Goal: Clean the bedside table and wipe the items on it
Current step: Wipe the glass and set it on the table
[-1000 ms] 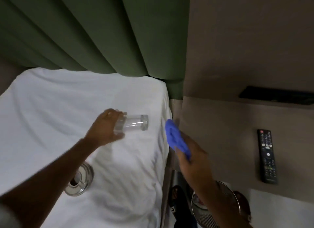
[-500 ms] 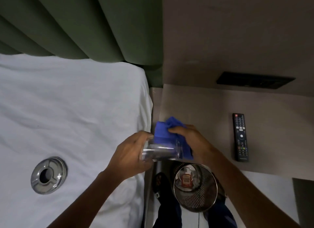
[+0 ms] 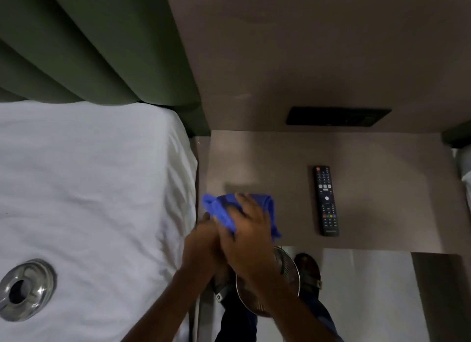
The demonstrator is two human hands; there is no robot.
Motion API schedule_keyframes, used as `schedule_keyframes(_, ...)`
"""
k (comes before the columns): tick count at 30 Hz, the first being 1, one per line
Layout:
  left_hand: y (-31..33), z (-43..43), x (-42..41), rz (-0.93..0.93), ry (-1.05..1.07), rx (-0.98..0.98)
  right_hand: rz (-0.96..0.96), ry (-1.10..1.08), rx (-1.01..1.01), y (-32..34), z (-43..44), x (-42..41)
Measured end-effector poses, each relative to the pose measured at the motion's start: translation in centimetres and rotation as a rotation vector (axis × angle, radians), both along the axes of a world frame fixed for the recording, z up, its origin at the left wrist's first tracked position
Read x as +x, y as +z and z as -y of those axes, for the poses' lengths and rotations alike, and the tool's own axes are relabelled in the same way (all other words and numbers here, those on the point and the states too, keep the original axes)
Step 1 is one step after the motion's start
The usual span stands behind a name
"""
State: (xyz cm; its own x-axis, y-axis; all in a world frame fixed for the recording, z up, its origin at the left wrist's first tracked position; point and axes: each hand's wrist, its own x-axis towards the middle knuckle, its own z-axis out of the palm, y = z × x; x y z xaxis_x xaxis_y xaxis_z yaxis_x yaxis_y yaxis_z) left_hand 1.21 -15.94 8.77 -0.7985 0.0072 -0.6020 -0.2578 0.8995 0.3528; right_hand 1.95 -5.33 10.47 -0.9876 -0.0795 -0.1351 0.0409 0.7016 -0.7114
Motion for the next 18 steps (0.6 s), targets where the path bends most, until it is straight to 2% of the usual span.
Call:
schedule_keyframes(2,0.2,-0.5,0.9,-0.122,0.018,0.038,0.038,-0.096,0.14,-0.5,-2.8,-1.9)
schedule_keyframes(3,0.1,-0.8,1.2,-0.133,0.07,0.085,0.089,-0.141,0.137,-0.9,-4.6,-2.5)
schedule_keyframes(4,0.1,-1.1,1.3,-0.143,0.11,0.124,0.167,-0.197,0.041,-0.8,-5.9,-3.2)
schedule_keyframes(7,-0.7,-2.3,1.4,-0.131,0.21,0.234,0.489,-0.481,-0.576,-0.6,-8.4,-4.4)
schedule_keyframes(12,-1.9,-4.9,0.2,-0.007,0.312,0.351,0.648,-0.719,-0.926,-1.7,-11.2,-4.8)
schedule_keyframes(15,-2.8,-6.0,-1.5,-0.071,0.29,0.32,0.688,-0.725,-0.968,-2.1,-11.7,-5.1)
schedule_keyframes(18,-4.3,-6.9,-4.7,-0.035,0.524,0.522,0.682,-0.703,-0.91,-3.2,-12.8,-5.8)
